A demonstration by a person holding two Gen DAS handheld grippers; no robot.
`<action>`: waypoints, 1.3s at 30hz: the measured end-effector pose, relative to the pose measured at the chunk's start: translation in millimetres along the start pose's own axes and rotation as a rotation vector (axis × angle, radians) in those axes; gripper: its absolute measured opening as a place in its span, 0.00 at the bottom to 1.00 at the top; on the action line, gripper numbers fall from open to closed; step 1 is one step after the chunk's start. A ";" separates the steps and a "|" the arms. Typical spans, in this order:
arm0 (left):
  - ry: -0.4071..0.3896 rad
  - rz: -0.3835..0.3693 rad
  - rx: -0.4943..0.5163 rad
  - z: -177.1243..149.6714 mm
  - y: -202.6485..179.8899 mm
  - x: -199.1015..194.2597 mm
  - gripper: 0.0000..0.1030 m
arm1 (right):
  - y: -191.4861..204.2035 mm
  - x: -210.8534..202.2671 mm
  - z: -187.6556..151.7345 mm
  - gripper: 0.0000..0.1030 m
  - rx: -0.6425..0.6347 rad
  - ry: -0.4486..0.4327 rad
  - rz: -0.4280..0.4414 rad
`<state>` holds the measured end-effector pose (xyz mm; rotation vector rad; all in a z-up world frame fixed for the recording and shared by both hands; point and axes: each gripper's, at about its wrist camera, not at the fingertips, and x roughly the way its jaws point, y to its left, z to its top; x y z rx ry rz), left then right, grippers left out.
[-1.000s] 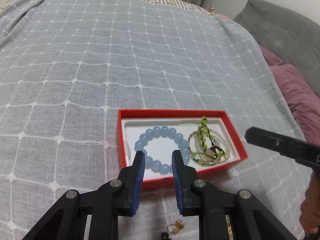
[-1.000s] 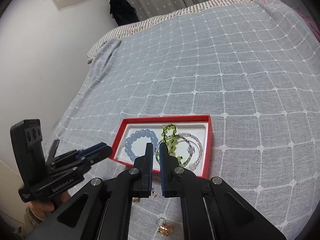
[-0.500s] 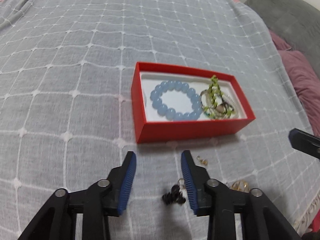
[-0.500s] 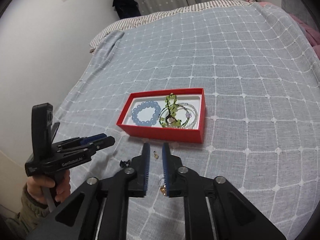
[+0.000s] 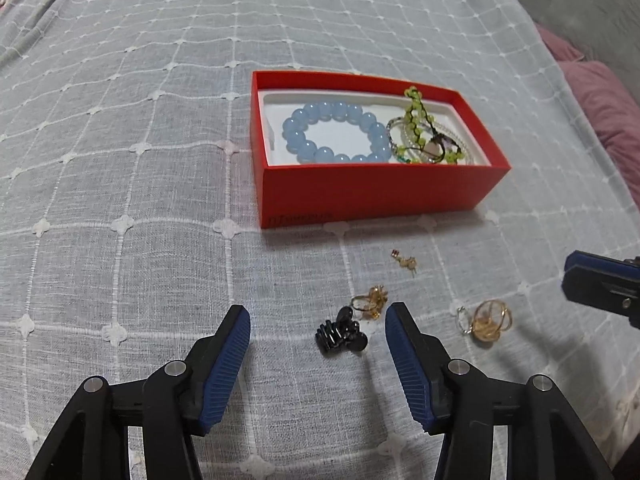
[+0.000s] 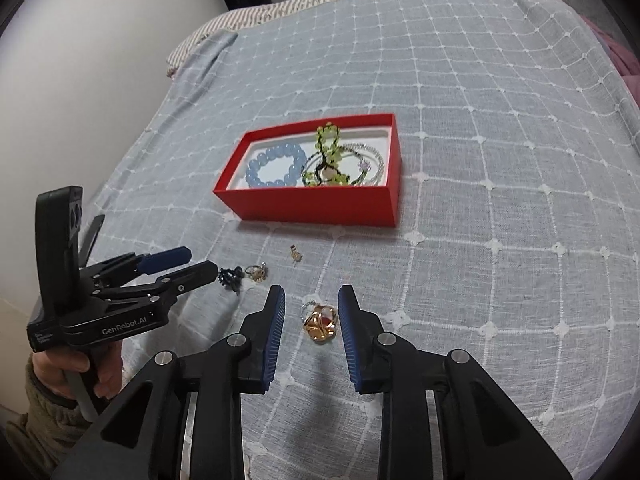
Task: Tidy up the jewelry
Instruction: 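Grasp the black hair clip with the left tool while the right tool grasps a gold ring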
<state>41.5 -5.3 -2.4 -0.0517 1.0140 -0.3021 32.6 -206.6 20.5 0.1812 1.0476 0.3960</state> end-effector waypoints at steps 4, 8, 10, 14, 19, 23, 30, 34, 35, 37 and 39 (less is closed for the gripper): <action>0.013 0.013 0.021 -2.3 -5.0 3.1 0.59 | 6.5 13.1 -5.3 0.29 -0.028 0.047 -0.019; 0.033 0.046 0.059 -4.9 -11.5 10.4 0.59 | 8.2 20.6 -7.6 0.29 -0.035 0.073 -0.036; 0.046 0.047 0.067 -6.5 -13.5 13.4 0.59 | 7.2 23.4 -8.3 0.29 -0.031 0.082 -0.037; 0.047 0.054 0.084 -8.3 -17.4 14.5 0.59 | 5.8 28.3 -9.1 0.29 -0.015 0.098 -0.015; 0.059 0.047 0.098 -11.1 -22.4 17.7 0.59 | 0.5 30.3 -7.4 0.29 0.028 0.096 -0.006; 0.065 0.049 0.105 -12.2 -23.7 21.9 0.58 | -9.6 27.6 -5.2 0.29 0.076 0.080 -0.017; 0.076 0.058 0.114 -11.2 -25.8 30.2 0.38 | -3.4 29.5 -6.2 0.29 0.060 0.087 0.001; 0.076 0.055 0.101 -10.4 -23.4 30.9 0.24 | -4.0 31.1 -6.7 0.29 0.058 0.088 -0.004; 0.076 0.050 0.094 -9.9 -22.2 30.8 0.24 | -4.9 31.5 -6.6 0.29 0.062 0.089 -0.006; 0.074 0.047 0.089 -9.9 -20.5 30.0 0.23 | -6.6 31.4 -6.2 0.29 0.069 0.085 -0.008; 0.069 0.043 0.087 -9.6 -19.8 28.2 0.23 | -7.9 30.1 -5.9 0.29 0.076 0.078 -0.005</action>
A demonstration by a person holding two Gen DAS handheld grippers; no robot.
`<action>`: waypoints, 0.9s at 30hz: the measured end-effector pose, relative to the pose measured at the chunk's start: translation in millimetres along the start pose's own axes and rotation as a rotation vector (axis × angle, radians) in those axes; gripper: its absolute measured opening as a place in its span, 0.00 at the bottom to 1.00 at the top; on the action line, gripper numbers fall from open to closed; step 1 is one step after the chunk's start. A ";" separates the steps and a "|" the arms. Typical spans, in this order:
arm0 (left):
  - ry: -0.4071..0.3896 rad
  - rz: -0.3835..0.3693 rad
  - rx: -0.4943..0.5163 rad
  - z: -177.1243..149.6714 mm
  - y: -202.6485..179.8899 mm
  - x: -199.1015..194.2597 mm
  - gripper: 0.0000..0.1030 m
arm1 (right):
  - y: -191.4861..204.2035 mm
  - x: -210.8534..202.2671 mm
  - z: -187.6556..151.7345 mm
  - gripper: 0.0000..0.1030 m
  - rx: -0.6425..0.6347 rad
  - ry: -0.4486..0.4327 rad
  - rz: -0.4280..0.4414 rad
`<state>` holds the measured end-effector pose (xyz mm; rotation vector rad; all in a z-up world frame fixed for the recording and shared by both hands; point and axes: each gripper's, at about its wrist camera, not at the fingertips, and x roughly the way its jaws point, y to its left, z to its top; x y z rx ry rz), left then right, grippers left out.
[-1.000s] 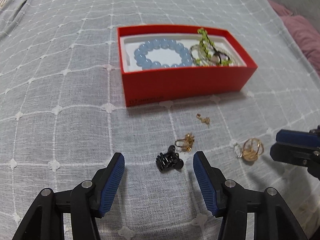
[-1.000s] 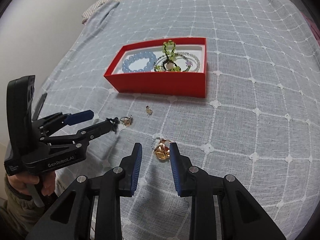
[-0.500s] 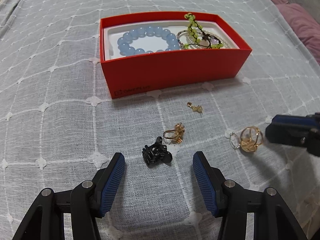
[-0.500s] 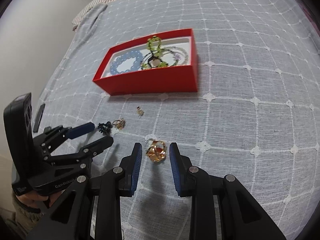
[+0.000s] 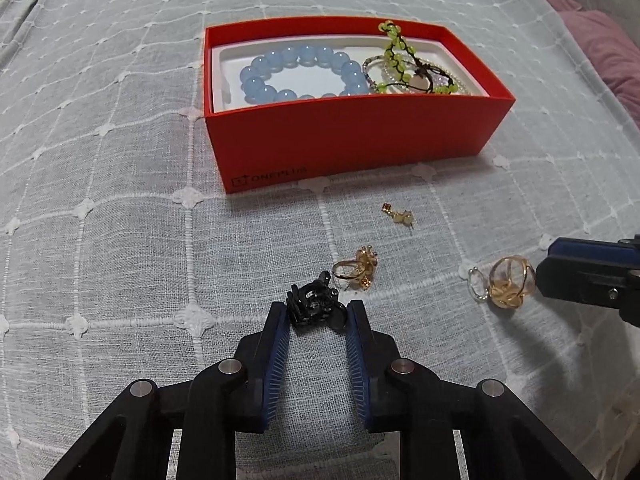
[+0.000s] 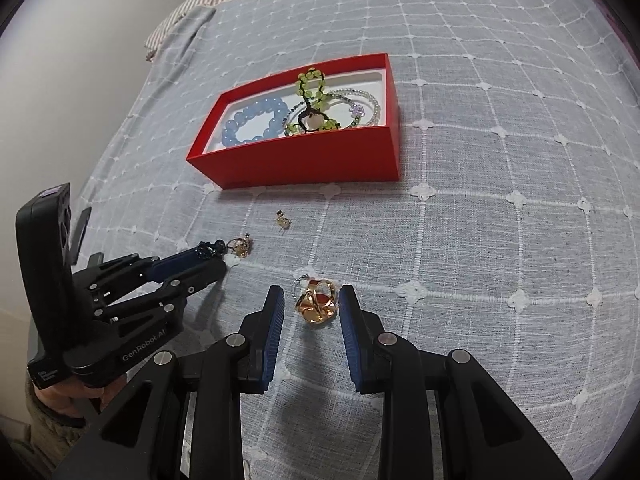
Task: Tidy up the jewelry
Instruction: 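Grasp the black hair clip with the left tool while the right tool grasps a gold ring, then lift and carry the clip and ring toward the red box with both tools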
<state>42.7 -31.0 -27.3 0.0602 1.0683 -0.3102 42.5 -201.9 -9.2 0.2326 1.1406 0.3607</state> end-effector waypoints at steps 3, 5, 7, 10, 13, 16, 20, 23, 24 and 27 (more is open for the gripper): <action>-0.013 -0.012 -0.008 1.8 1.7 -4.7 0.23 | 0.0 -1.0 -0.3 0.29 -0.001 -0.003 0.003; -0.024 -0.013 -0.014 2.0 2.9 -8.8 0.23 | 1.4 0.0 -0.9 0.29 -0.008 0.001 0.005; -0.030 -0.020 -0.023 3.2 5.0 -11.2 0.23 | 3.5 1.0 -1.5 0.29 -0.019 0.005 0.007; -0.037 -0.028 -0.032 3.7 8.3 -15.1 0.23 | 7.2 3.6 -2.3 0.29 -0.034 0.008 -0.004; -0.052 -0.031 -0.035 5.8 9.3 -19.6 0.23 | 7.7 6.9 -2.6 0.29 -0.039 0.010 -0.018; -0.064 -0.040 -0.039 5.4 11.5 -23.8 0.23 | 7.7 10.8 -3.0 0.29 -0.036 0.011 -0.034; -0.075 -0.042 -0.034 4.8 11.1 -26.7 0.23 | 10.9 16.0 -3.1 0.29 -0.029 0.013 -0.024; -0.080 -0.039 -0.033 6.0 10.4 -27.2 0.23 | 13.0 22.2 -3.2 0.29 -0.036 0.016 -0.048; -0.081 -0.038 -0.033 6.5 9.9 -26.9 0.23 | 13.6 24.9 -3.7 0.28 -0.041 0.022 -0.059; -0.081 -0.040 -0.036 6.9 10.4 -26.7 0.23 | 12.2 21.7 -3.6 0.16 -0.035 0.013 -0.070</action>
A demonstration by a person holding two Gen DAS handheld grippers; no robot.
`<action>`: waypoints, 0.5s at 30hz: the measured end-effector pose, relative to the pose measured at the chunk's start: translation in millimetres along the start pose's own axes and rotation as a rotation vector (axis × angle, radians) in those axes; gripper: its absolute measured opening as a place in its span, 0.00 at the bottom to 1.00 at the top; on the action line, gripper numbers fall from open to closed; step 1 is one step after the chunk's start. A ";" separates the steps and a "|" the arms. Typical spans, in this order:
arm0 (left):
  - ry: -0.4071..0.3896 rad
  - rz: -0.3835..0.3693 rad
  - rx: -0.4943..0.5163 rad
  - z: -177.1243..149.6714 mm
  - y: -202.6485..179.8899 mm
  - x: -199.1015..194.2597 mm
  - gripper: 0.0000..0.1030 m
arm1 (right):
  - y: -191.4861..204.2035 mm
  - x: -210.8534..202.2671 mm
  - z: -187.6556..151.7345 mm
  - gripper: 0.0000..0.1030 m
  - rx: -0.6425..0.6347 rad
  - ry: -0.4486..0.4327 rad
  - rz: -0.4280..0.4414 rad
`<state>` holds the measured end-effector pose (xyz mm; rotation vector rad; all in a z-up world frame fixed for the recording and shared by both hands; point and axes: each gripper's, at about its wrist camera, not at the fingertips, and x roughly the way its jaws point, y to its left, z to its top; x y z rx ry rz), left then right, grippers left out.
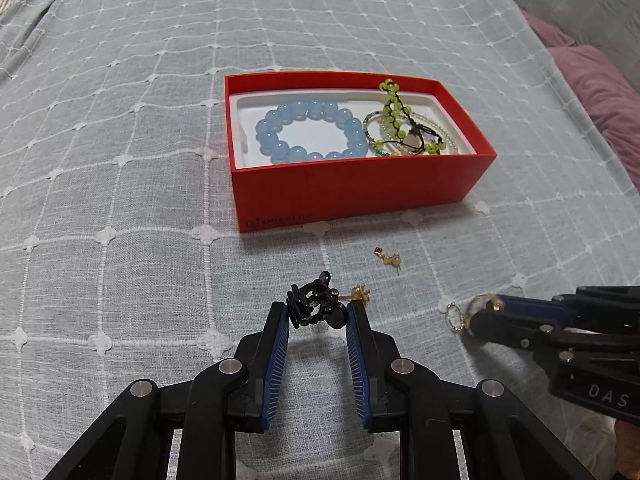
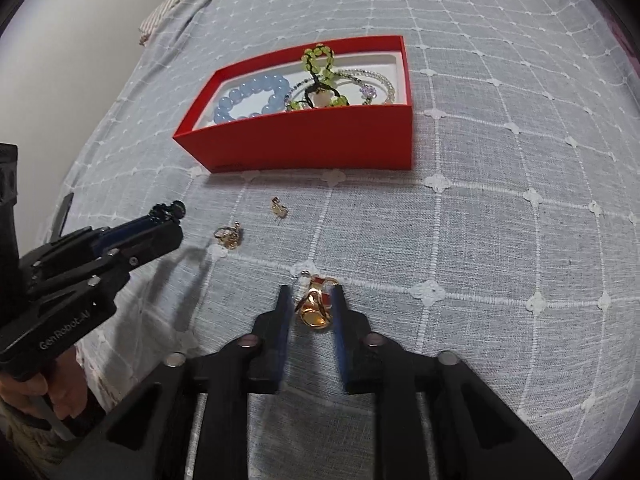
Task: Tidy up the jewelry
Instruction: 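Lift and carry the clip and ring toward the red box with both tools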
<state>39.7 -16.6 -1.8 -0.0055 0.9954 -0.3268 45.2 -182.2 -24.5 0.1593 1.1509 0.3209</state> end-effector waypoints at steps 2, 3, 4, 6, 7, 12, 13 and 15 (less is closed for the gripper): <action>-0.004 -0.003 -0.001 0.5 0.1 -1.1 0.23 | -0.7 -6.2 1.8 0.16 -0.001 -0.019 0.012; -0.007 -0.006 0.000 0.7 0.1 -2.0 0.23 | -1.0 -8.5 2.4 0.16 0.000 -0.025 0.019; -0.009 -0.007 0.000 0.7 0.5 -2.7 0.23 | -1.4 -9.8 2.6 0.16 0.002 -0.026 0.029; -0.015 -0.012 0.001 1.1 0.2 -4.6 0.23 | -2.3 -10.6 2.8 0.16 0.006 -0.025 0.041; -0.018 -0.015 0.001 1.4 0.4 -5.5 0.23 | -3.7 -11.2 3.2 0.16 0.010 -0.026 0.039; -0.038 -0.029 -0.012 3.6 3.8 -10.3 0.23 | -10.9 -16.0 6.6 0.16 0.026 -0.041 0.019; -0.043 -0.031 -0.013 4.0 4.0 -11.5 0.23 | -11.8 -17.6 6.9 0.16 0.024 -0.045 0.016; -0.058 -0.036 -0.013 5.2 4.3 -14.5 0.23 | -11.2 -19.6 7.5 0.16 0.015 -0.054 0.010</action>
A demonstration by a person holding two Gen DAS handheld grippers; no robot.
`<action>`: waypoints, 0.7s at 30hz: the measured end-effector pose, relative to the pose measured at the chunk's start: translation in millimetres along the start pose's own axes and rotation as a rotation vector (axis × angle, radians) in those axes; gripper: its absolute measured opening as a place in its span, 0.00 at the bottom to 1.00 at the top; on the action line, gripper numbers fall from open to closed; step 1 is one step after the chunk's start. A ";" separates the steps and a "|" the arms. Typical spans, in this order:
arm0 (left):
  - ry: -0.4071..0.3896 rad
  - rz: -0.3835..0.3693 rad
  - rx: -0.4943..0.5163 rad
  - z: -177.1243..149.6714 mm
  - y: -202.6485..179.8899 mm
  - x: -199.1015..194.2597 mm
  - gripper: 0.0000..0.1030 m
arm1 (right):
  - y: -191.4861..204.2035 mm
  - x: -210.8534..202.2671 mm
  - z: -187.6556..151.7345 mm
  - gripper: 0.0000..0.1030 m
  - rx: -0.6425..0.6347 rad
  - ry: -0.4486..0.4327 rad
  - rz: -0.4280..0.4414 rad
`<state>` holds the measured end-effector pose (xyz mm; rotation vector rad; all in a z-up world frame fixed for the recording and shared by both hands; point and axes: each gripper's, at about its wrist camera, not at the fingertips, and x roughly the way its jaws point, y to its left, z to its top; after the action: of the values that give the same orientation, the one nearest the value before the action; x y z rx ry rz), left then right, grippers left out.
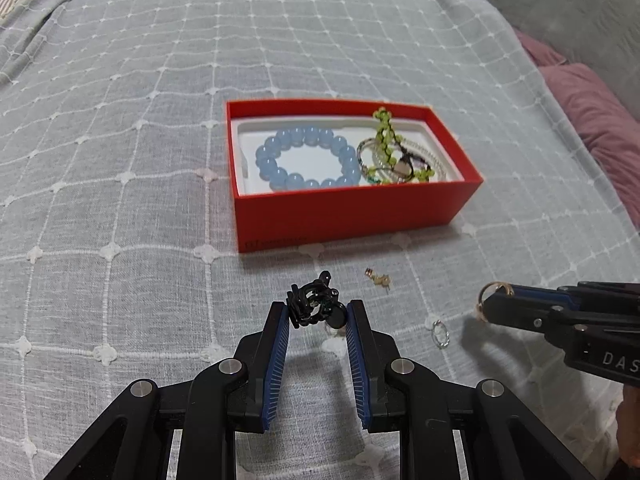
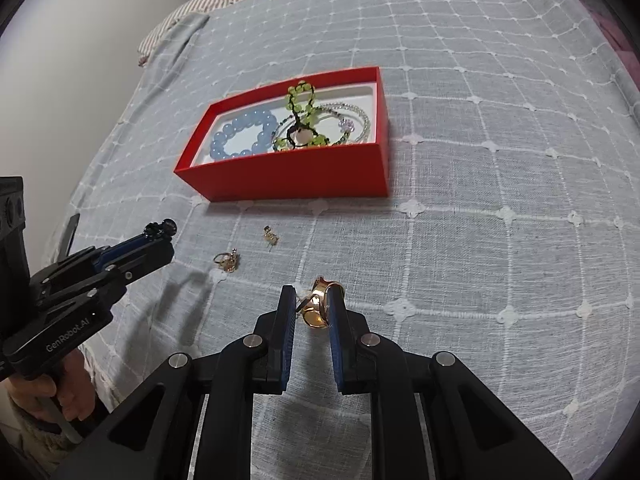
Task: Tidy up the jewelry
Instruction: 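Lift and carry the clip and ring toward the red box with both tools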
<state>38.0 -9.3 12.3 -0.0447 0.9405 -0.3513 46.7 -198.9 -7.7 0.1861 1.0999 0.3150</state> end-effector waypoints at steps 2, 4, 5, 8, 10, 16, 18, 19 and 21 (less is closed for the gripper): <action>-0.017 -0.006 -0.003 1.4 0.9 -3.6 0.23 | 0.3 -2.7 0.8 0.16 -0.007 -0.009 -0.006; -0.036 -0.017 -0.009 3.6 2.2 -7.9 0.23 | -0.3 -5.9 2.4 0.16 -0.008 -0.020 -0.006; -0.048 -0.023 -0.012 5.0 3.1 -10.6 0.23 | -1.2 -8.3 3.5 0.16 -0.006 -0.029 -0.007; -0.079 -0.027 -0.014 8.9 4.8 -16.1 0.23 | -5.1 -16.5 6.4 0.16 0.002 -0.054 -0.009; -0.091 -0.029 -0.016 11.8 6.2 -17.9 0.23 | -8.5 -22.2 9.2 0.16 0.010 -0.075 -0.003; -0.111 -0.012 -0.008 18.0 5.8 -15.3 0.23 | -14.1 -33.4 15.3 0.16 0.030 -0.115 0.017; -0.111 -0.008 -0.001 19.2 3.2 -13.8 0.23 | -12.6 -34.7 16.6 0.16 0.022 -0.121 0.022; -0.113 -0.003 0.004 19.9 1.8 -13.3 0.23 | -11.5 -35.6 17.5 0.16 0.019 -0.124 0.023; -0.115 0.017 0.015 23.2 -1.2 -11.4 0.23 | -8.7 -38.2 20.1 0.16 0.008 -0.136 0.017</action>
<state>50.0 -9.5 35.2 -0.0426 0.8240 -0.3371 50.3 -220.0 30.8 0.2206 0.9659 0.3093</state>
